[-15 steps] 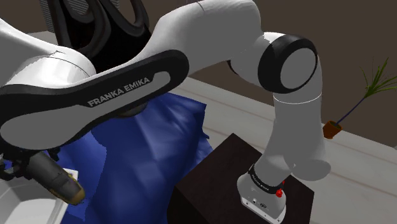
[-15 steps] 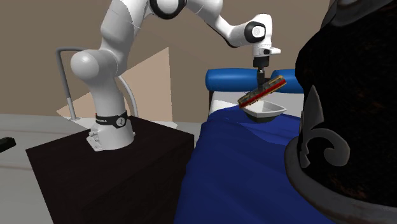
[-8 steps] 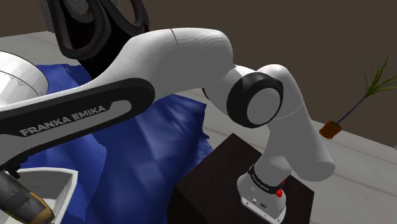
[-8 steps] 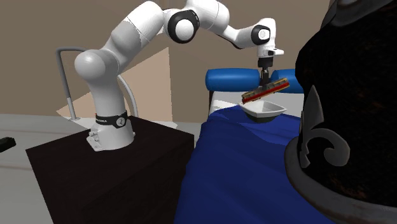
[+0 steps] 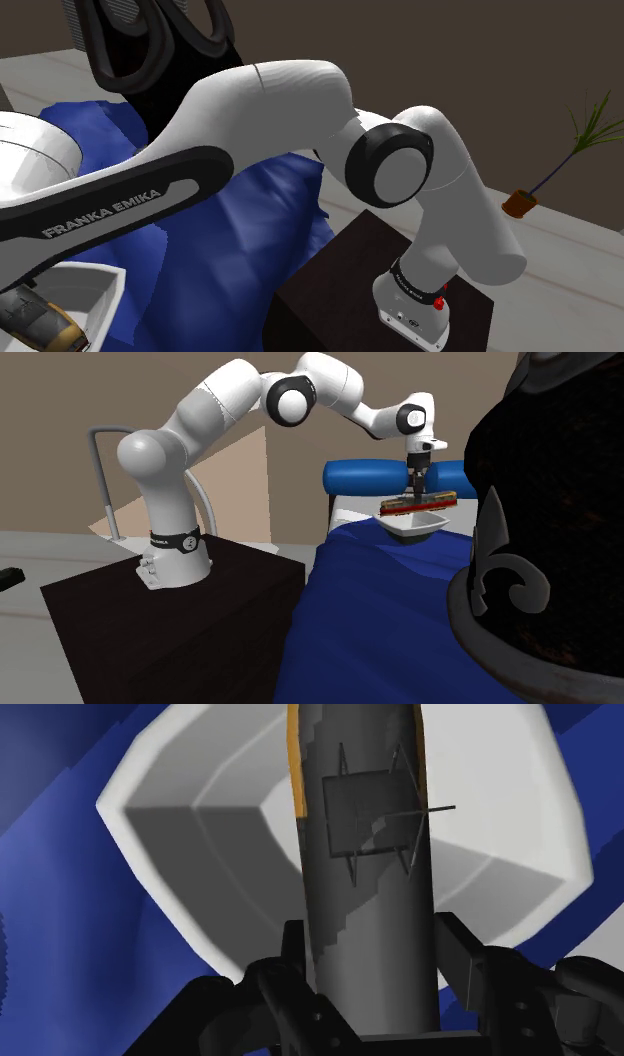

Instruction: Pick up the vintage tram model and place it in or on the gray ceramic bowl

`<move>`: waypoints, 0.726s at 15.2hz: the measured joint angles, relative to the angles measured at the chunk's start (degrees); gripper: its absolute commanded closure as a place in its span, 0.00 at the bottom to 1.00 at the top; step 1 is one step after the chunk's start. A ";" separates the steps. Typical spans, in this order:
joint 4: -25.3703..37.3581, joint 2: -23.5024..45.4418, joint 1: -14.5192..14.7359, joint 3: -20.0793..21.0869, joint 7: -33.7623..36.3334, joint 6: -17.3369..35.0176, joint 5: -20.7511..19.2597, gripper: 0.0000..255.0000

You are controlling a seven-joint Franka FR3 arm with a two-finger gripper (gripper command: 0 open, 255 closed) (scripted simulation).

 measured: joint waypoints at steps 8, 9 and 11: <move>-2.93 0.30 -0.39 -0.07 0.62 2.94 -0.31 1.00; -2.57 0.55 -0.32 -0.10 0.58 2.84 -0.33 1.00; -2.77 0.52 -0.28 -0.01 0.56 2.67 -0.25 0.00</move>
